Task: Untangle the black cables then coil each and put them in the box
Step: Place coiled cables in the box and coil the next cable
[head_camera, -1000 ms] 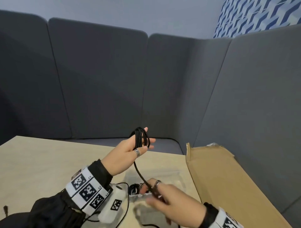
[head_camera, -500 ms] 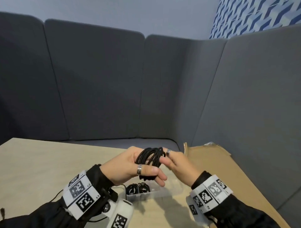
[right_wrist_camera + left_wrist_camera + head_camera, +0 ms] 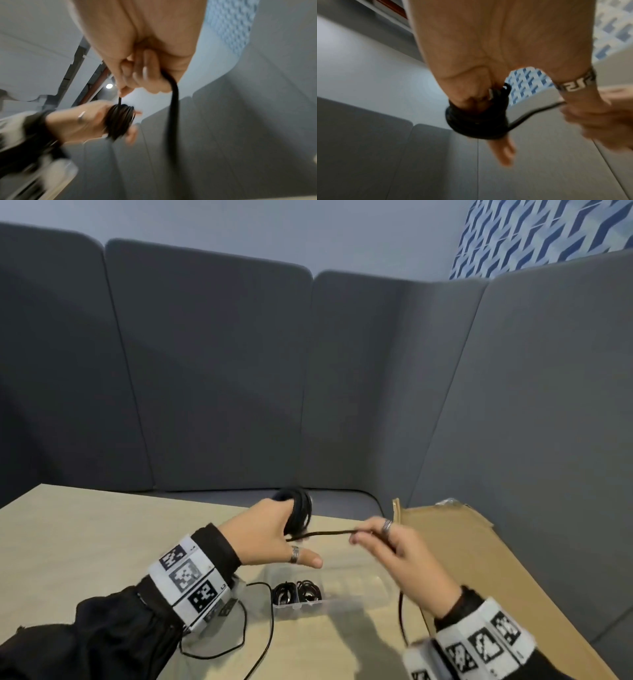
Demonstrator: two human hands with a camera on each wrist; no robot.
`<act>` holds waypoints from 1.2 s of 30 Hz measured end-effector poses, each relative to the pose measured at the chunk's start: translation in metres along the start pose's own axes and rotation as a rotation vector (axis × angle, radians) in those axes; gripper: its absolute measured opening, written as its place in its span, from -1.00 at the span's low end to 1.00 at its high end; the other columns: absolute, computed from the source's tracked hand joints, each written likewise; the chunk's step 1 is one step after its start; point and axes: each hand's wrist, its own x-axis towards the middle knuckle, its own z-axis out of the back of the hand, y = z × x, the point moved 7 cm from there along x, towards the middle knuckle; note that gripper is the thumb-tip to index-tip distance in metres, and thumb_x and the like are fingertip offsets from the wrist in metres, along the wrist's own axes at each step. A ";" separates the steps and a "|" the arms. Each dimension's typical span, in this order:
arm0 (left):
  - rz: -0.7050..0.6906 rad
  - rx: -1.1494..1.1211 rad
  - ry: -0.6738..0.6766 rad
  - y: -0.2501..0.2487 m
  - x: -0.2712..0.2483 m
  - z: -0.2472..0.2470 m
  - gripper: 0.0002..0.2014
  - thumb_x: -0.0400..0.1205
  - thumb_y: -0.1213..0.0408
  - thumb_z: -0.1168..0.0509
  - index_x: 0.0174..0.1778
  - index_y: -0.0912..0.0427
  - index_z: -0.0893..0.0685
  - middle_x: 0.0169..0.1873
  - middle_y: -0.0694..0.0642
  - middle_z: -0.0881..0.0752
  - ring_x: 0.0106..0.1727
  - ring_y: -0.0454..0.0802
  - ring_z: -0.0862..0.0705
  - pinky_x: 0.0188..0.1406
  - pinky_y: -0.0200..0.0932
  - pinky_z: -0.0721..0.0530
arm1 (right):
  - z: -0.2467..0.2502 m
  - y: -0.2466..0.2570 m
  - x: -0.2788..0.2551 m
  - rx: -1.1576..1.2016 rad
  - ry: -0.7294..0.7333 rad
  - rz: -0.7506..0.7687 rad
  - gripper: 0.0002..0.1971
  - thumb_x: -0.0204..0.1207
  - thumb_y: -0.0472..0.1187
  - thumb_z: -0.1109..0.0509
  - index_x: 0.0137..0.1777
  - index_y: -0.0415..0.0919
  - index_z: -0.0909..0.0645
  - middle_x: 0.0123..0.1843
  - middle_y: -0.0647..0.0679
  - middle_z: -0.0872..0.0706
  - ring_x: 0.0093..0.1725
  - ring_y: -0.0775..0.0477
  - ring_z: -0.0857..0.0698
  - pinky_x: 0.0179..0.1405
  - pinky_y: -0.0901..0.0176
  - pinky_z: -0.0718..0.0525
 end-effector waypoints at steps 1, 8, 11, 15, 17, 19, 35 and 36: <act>0.010 -0.025 0.049 0.003 0.000 -0.008 -0.09 0.12 -0.49 -0.36 0.19 0.16 -0.58 -0.08 0.00 -0.77 -0.05 -0.08 -0.74 0.11 0.00 -0.68 | 0.013 -0.002 0.006 -0.032 -0.074 0.005 -0.83 0.55 -0.08 -0.36 -0.24 0.19 -0.66 -0.22 0.18 -0.76 -0.17 0.14 -0.70 -0.07 0.21 -0.62; -0.210 -0.913 0.183 -0.034 -0.013 -0.016 -0.87 0.55 0.26 -0.32 -0.32 0.15 -0.59 -0.63 0.04 -0.54 -0.63 -0.01 -0.48 -0.03 -0.01 -0.61 | -0.007 -0.024 0.009 -0.190 0.106 -0.049 -0.80 0.67 -0.05 -0.16 -0.15 0.18 -0.55 -0.39 0.44 -0.63 -0.31 0.34 -0.60 -0.29 0.43 -0.43; -0.160 -1.351 -0.041 -0.033 -0.009 -0.001 -0.87 0.54 0.30 -0.32 -0.30 0.25 -0.61 -0.57 0.10 -0.59 -0.55 0.03 -0.64 0.00 -0.04 -0.73 | -0.040 -0.033 -0.010 -0.221 0.261 -0.094 -0.83 0.70 -0.05 -0.07 -0.13 0.10 -0.39 -0.45 0.19 -0.56 -0.42 0.21 -0.51 -0.31 0.18 -0.51; -0.146 -1.619 -0.350 -0.015 0.003 0.010 -0.70 0.53 0.25 -0.16 0.11 0.30 -0.60 -0.03 0.16 -0.81 0.05 0.05 -0.78 0.14 -0.11 -0.68 | -0.073 -0.025 -0.030 -0.273 0.377 -0.106 -0.87 0.71 0.01 0.00 0.05 0.01 -0.30 -0.28 0.08 -0.55 -0.26 -0.06 -0.59 -0.11 0.00 -0.53; -0.107 -1.417 -0.352 -0.009 0.009 0.004 -0.69 0.59 0.32 -0.15 0.25 0.29 -0.54 0.13 0.19 -0.76 0.15 0.04 -0.74 0.15 -0.22 -0.69 | -0.078 -0.015 -0.034 -0.232 0.383 -0.107 -0.81 0.71 0.00 0.01 0.12 -0.05 -0.36 -0.19 0.00 -0.58 -0.11 -0.19 -0.63 -0.07 0.01 -0.53; -0.068 -0.884 -0.343 -0.003 0.010 -0.008 -0.78 0.68 0.32 -0.15 0.22 0.18 -0.55 0.12 0.15 -0.76 0.15 -0.02 -0.73 0.21 -0.19 -0.65 | -0.072 -0.008 -0.032 -0.215 0.350 -0.095 -0.78 0.71 0.01 -0.01 0.11 -0.05 -0.43 -0.12 -0.05 -0.65 -0.02 -0.19 -0.65 0.00 0.03 -0.54; -0.086 -0.843 0.397 -0.032 -0.012 -0.049 -0.30 0.55 -0.33 0.01 -0.55 0.19 -0.66 -0.82 0.00 -0.50 -0.82 -0.13 -0.36 -0.64 -0.19 -0.34 | -0.042 -0.001 -0.011 -0.109 0.295 0.043 -0.64 0.42 0.31 -0.31 -0.03 0.05 -0.55 -0.19 -0.07 -0.74 -0.25 -0.02 -0.63 -0.13 -0.19 -0.61; -0.117 -0.852 0.375 -0.031 -0.012 -0.044 -0.35 0.52 -0.34 -0.11 -0.53 0.20 -0.66 -0.79 0.04 -0.52 -0.82 -0.14 -0.39 -0.64 -0.23 -0.37 | -0.043 0.002 -0.010 -0.068 0.281 0.040 -0.66 0.44 0.28 -0.30 0.04 0.08 -0.56 -0.16 -0.05 -0.75 -0.21 0.00 -0.67 -0.09 -0.19 -0.64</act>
